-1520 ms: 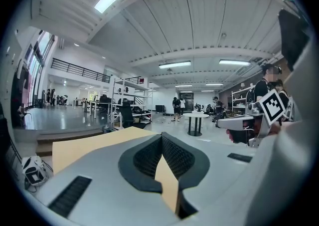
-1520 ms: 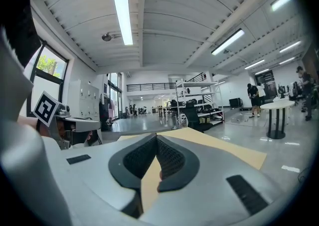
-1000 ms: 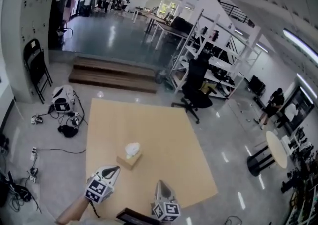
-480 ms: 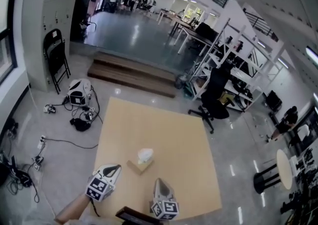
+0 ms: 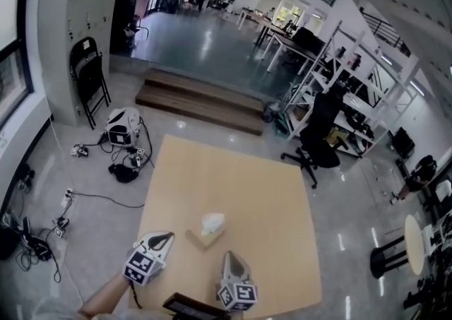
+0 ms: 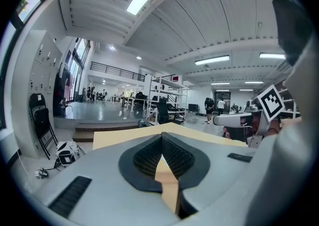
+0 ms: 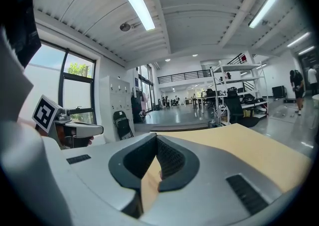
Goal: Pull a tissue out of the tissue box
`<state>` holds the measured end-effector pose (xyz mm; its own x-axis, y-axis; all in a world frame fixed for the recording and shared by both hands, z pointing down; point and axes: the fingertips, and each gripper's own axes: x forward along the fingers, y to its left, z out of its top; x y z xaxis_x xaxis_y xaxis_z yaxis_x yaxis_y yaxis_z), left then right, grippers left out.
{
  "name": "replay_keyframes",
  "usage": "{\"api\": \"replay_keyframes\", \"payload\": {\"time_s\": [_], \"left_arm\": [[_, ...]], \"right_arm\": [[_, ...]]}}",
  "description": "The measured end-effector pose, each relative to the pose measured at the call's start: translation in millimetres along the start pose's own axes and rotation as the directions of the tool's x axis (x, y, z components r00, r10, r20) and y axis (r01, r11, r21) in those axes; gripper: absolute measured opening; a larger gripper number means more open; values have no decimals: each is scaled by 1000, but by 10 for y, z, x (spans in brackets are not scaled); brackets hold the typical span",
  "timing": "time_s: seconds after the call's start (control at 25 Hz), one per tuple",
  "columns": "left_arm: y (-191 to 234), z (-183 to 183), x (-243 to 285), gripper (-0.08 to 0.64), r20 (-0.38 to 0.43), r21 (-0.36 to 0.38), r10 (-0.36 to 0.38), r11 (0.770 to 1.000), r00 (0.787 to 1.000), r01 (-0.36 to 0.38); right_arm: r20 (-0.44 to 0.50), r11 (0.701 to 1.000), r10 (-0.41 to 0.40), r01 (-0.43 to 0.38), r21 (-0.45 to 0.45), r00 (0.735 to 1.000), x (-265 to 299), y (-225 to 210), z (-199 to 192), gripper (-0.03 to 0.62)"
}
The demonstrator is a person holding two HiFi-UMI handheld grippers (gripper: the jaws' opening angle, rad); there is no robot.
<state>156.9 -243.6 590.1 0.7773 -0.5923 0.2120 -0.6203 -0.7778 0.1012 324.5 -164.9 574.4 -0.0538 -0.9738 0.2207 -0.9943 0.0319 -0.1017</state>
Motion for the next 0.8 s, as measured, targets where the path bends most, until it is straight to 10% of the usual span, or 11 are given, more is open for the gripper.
{"api": "replay_keyframes", "payload": {"time_s": [0.8], "left_arm": [[187, -524, 368, 6, -161, -80, 6, 997, 987, -19]], "right_arm": [[-132, 994, 41, -26, 110, 990, 510, -225, -573, 2]]}}
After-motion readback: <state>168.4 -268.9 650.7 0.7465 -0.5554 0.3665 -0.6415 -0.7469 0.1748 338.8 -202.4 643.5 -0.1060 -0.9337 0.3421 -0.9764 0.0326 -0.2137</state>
